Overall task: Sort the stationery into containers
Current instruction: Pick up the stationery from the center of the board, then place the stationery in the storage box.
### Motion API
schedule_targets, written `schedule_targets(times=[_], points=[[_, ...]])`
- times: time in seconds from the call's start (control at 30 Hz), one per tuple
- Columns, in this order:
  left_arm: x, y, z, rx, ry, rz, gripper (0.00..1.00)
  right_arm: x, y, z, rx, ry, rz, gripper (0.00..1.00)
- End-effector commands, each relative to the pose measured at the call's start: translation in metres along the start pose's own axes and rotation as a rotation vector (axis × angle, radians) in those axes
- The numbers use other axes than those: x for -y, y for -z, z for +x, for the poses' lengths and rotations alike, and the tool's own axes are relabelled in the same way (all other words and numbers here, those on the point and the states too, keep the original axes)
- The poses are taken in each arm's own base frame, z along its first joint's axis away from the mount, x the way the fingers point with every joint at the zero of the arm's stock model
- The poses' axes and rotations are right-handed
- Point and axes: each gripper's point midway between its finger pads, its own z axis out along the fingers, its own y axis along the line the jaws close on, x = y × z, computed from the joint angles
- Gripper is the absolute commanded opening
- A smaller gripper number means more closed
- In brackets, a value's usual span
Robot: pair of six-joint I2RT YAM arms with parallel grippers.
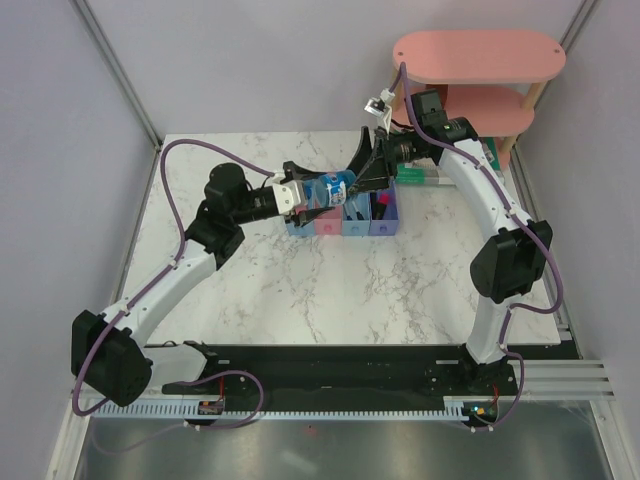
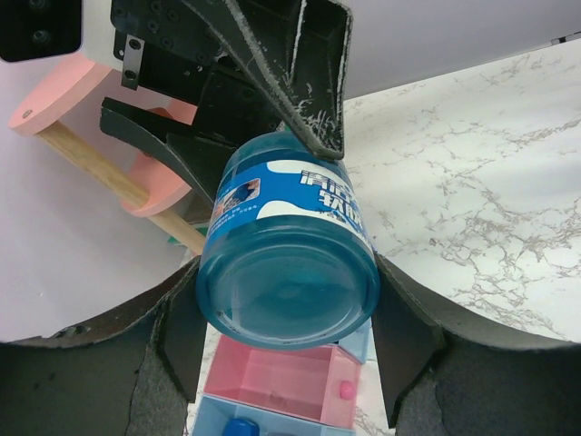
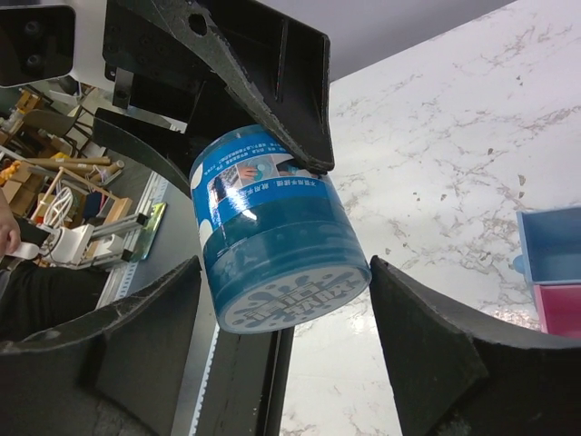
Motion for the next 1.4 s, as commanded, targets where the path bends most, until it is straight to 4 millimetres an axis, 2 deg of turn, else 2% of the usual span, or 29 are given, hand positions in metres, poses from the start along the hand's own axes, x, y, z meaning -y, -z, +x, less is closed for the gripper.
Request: schedule_targets(times=[0.0,0.03,0.07,0.27,0.33,0.4,0.53,0.63,0.7,0.8,0.87,1.03,1.13,1.27,1.33,1.37], points=[[-0.006,0.002,-0.026,0.078,-0.074,-0.017,0.02,-0.018,0.001,-0.016,0.024,0.084,-0.062,0.75],[-0.007,0.001,-0.025,0.076,-0.078,-0.02,0.02,-0.019,0.0,-0.016,0.024,0.086,-0.064,0.65],[-0.009,0.002,-0.025,0.076,-0.084,-0.031,0.02,-0.019,0.001,-0.016,0.025,0.083,-0.064,0.62],[-0.023,0.001,-0.031,0.086,-0.124,-0.088,0.02,-0.024,0.001,-0.012,0.024,0.08,-0.065,0.6],[-0.026,0.0,-0.028,0.079,-0.137,-0.098,0.02,-0.025,0.001,-0.012,0.025,0.078,-0.064,0.51],[-0.031,-0.001,-0.023,0.066,-0.158,-0.129,0.02,-0.028,0.001,-0.014,0.024,0.083,-0.065,0.51],[-0.042,-0.004,0.002,0.002,-0.233,-0.195,0.02,-0.036,0.001,-0.014,0.024,0.088,-0.067,0.49],[-0.039,-0.009,0.015,-0.023,-0.258,-0.176,0.02,-0.042,0.001,-0.015,0.025,0.088,-0.067,0.37],[-0.042,-0.011,0.016,-0.025,-0.271,-0.171,0.02,-0.046,0.002,-0.016,0.026,0.092,-0.067,0.28],[-0.045,-0.016,0.019,-0.035,-0.287,-0.165,0.02,-0.051,0.002,-0.017,0.027,0.095,-0.068,0.24],[-0.047,-0.019,0.029,-0.062,-0.282,-0.16,0.02,-0.053,0.002,-0.018,0.027,0.101,-0.068,0.22],[-0.051,-0.024,0.035,-0.093,-0.313,-0.159,0.02,-0.055,0.003,-0.019,0.029,0.098,-0.066,0.12],[-0.049,-0.027,0.041,-0.118,-0.33,-0.149,0.02,-0.058,0.003,-0.019,0.029,0.1,-0.066,0.09],[-0.047,-0.03,0.037,-0.117,-0.331,-0.138,0.02,-0.057,0.003,-0.019,0.029,0.098,-0.066,0.09],[-0.046,-0.031,0.03,-0.103,-0.334,-0.136,0.02,-0.054,0.003,-0.018,0.03,0.092,-0.065,0.17],[-0.043,-0.032,0.028,-0.095,-0.338,-0.13,0.02,-0.052,0.003,-0.019,0.03,0.084,-0.065,0.3]])
